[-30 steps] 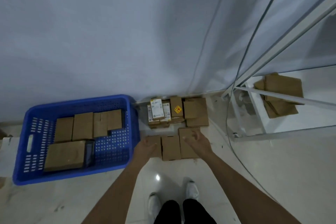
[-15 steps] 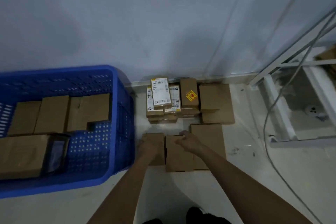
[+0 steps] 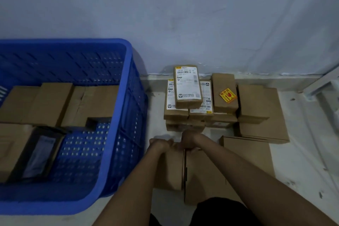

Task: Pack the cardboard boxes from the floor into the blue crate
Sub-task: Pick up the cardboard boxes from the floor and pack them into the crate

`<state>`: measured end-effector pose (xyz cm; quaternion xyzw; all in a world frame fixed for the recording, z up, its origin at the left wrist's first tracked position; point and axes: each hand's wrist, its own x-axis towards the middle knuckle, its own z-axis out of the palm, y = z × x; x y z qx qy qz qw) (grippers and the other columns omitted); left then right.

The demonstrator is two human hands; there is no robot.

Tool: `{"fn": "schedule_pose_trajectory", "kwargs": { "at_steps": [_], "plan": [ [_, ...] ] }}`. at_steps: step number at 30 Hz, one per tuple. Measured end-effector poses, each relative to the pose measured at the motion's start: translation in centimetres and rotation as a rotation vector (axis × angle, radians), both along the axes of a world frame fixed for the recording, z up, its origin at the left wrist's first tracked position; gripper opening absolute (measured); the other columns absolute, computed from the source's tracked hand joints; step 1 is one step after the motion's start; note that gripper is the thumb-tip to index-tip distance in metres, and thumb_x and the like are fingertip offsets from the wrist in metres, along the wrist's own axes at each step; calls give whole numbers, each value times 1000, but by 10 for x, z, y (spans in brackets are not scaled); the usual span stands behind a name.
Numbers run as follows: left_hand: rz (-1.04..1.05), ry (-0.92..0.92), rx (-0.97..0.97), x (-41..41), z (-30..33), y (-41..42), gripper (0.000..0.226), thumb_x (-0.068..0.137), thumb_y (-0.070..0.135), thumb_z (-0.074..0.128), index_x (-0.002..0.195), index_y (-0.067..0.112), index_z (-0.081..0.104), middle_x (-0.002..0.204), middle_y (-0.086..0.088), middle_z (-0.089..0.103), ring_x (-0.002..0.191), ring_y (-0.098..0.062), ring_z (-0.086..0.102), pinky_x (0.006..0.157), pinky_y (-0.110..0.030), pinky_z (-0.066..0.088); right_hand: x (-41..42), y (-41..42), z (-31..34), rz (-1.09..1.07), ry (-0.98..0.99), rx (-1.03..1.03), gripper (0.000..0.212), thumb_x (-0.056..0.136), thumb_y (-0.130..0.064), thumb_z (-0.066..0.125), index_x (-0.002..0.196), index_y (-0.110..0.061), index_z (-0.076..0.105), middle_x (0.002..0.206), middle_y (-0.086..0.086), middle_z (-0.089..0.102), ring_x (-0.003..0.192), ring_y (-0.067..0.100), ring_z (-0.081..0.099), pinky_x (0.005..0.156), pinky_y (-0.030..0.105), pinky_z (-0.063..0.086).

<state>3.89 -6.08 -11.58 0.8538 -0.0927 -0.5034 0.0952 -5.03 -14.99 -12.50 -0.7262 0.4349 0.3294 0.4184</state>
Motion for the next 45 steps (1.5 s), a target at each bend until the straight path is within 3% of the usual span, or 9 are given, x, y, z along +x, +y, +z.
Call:
{"fn": "schedule_pose_trajectory", "kwargs": {
  "at_steps": [3, 5, 9, 12, 22, 28, 33, 38, 45],
  "plan": [
    [125, 13, -18, 3, 0, -2, 90, 69, 71, 57, 137, 14, 37, 113, -7, 54, 92, -23, 58, 87, -36, 50, -2, -4, -3, -12, -155, -95, 52, 87, -42, 64, 126, -8, 53, 110, 8, 62, 94, 22, 61, 73, 31, 52],
    [191, -27, -43, 1, -1, 2, 81, 74, 64, 54, 136, 15, 34, 103, -4, 51, 81, -20, 55, 80, -36, 51, -8, -1, 10, -186, -268, -46, 54, 86, -37, 69, 130, -11, 53, 118, 8, 61, 103, 24, 61, 82, 33, 51],
    [192, -172, 15, -20, 74, 13, 78, 81, 66, 43, 137, 16, 22, 129, -17, 51, 112, -34, 53, 92, -46, 45, -22, 12, 61, -558, -409, 110, 50, 81, -32, 75, 123, -10, 58, 110, 4, 58, 92, 17, 56, 68, 28, 50],
    [153, -164, 18, -35, 143, 20, 81, 86, 66, 37, 140, 9, 20, 137, -20, 45, 122, -37, 48, 100, -50, 42, -32, 19, 116, -736, -445, 215, 51, 79, -40, 75, 118, -15, 54, 119, 6, 56, 101, 21, 58, 74, 40, 54],
    [67, -134, -198, -35, 405, 36, 64, 91, 56, 46, 130, 6, 41, 132, -14, 52, 119, -32, 52, 95, -39, 45, -53, 25, 377, -946, -438, 241, 51, 76, -49, 74, 116, -29, 49, 123, -1, 50, 113, 21, 51, 76, 37, 50],
    [152, -201, -225, 8, 521, 54, 66, 86, 62, 49, 121, 6, 49, 117, -13, 62, 109, -31, 59, 91, -39, 49, -21, 48, 490, -923, -478, 302, 82, 66, -40, 84, 134, -12, 49, 123, 2, 59, 109, 19, 58, 91, 38, 52],
    [200, -152, -273, 61, 549, 86, 53, 90, 52, 52, 119, 8, 48, 118, -12, 59, 107, -29, 57, 90, -38, 48, 27, 82, 520, -886, -490, 326, 84, 69, -39, 83, 139, -26, 39, 133, -2, 51, 117, 22, 53, 98, 48, 47],
    [283, -72, -408, 121, 531, 140, 33, 92, 34, 59, 116, 15, 46, 122, -6, 57, 93, -13, 50, 78, -28, 40, 82, 131, 515, -979, -501, 286, 76, 75, -32, 80, 138, -22, 40, 133, -2, 50, 110, 19, 54, 69, 25, 48],
    [91, 22, -293, 205, 493, 221, 33, 93, 22, 58, 124, 11, 56, 127, -3, 57, 104, -15, 55, 79, -20, 39, 146, 204, 479, -1121, -446, 244, 80, 69, -34, 85, 136, -21, 43, 135, 1, 51, 114, 25, 56, 92, 48, 53]
  ]
}}
